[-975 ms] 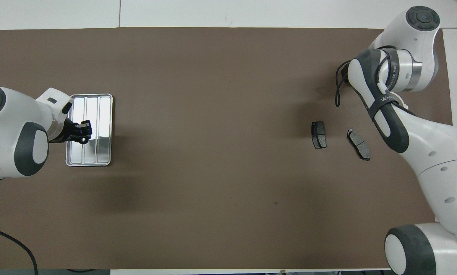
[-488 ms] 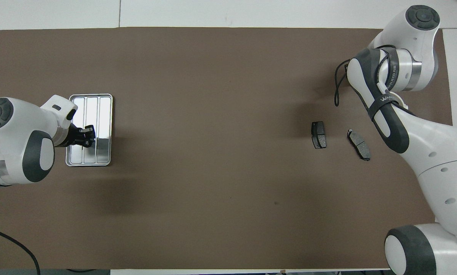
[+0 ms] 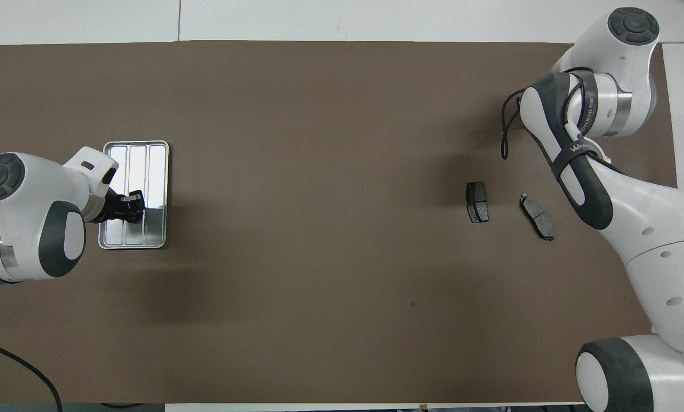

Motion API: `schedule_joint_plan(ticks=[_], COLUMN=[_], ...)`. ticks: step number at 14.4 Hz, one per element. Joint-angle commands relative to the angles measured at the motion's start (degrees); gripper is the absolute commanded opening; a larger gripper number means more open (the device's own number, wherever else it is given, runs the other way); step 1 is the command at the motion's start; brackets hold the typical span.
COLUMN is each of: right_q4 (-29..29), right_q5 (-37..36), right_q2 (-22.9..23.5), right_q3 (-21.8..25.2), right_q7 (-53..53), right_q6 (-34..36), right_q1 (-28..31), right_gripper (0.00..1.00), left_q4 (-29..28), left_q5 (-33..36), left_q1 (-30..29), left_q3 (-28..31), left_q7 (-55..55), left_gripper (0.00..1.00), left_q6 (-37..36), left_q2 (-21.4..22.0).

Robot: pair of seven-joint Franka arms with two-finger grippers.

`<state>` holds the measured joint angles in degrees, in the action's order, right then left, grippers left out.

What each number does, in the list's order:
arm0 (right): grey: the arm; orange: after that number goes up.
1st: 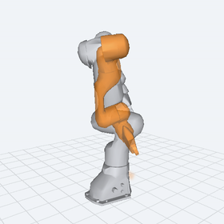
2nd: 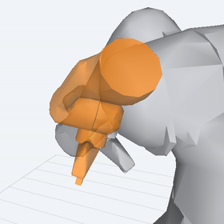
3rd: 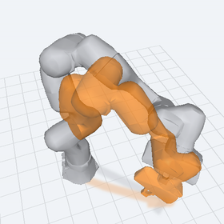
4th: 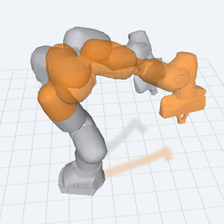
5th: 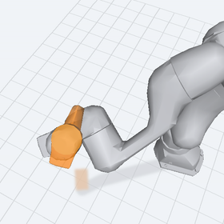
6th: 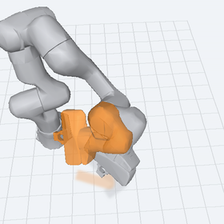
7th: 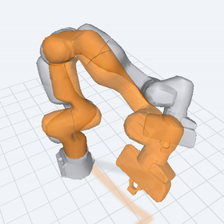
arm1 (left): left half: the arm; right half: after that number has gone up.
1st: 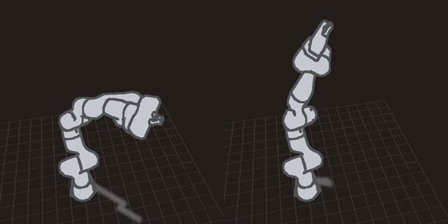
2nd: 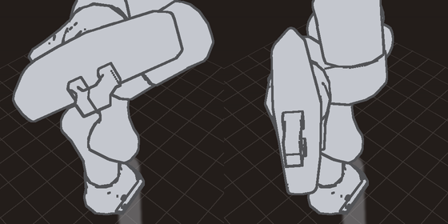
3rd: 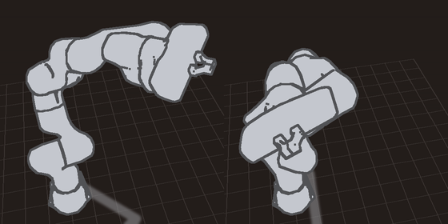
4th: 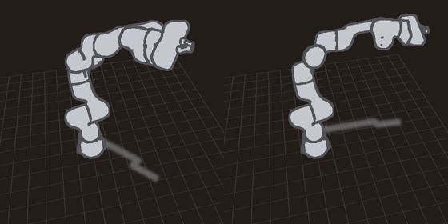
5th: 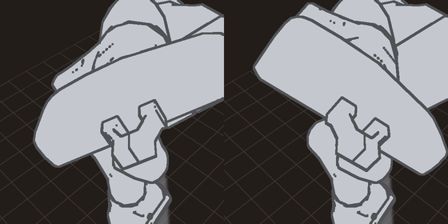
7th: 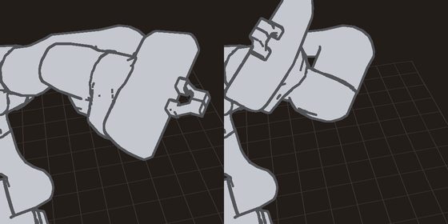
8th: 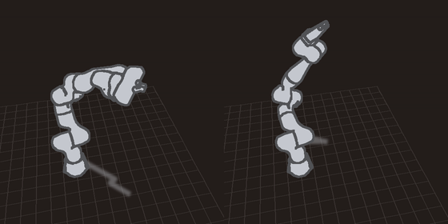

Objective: Pick bearing gear from pile to tray
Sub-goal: 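Lower the gear into the tray and open the left gripper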

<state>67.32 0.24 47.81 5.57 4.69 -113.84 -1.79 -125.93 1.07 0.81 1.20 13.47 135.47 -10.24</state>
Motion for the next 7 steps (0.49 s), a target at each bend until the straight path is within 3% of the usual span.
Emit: schedule_joint_plan(ticks=[1, 2, 3, 4, 7], right_q4=[-0.2, -0.5, -0.6, -0.9, -1.0], right_q5=[-0.6, -0.3, -0.4, -0.2, -0.2], right_q2=[-0.9, -1.8, -3.4, -5.3, -10.2], right_q3=[-0.7, -1.0, -2.0, -2.8, -3.2], right_q7=[1.6, 1.4, 1.2, 1.3, 1.4], right_q6=[1.9, 4.5, 7.0, 9.0, 15.3], right_q1=[0.7, 0.3, 0.2, 0.2, 0.1], right_gripper=[0.00, 0.00, 0.00, 0.00, 0.00], left_q4=[-1.9, -1.9, -1.9, -1.9, -0.7], left_q5=[-0.5, -0.5, -0.5, -0.5, -0.5], left_q1=[-1.0, -1.0, -1.0, -1.0, -1.0], left_q3=[-0.7, -0.7, -0.7, -0.7, -0.8], left_q7=[-0.8, -0.9, -0.8, -0.8, -0.7], left_gripper=[0.04, 0.24, 0.58, 0.80, 0.86], left_q6=[1.6, 1.6, 1.7, 1.6, 1.0], left_q2=[1.4, 1.4, 1.4, 1.4, 1.4])
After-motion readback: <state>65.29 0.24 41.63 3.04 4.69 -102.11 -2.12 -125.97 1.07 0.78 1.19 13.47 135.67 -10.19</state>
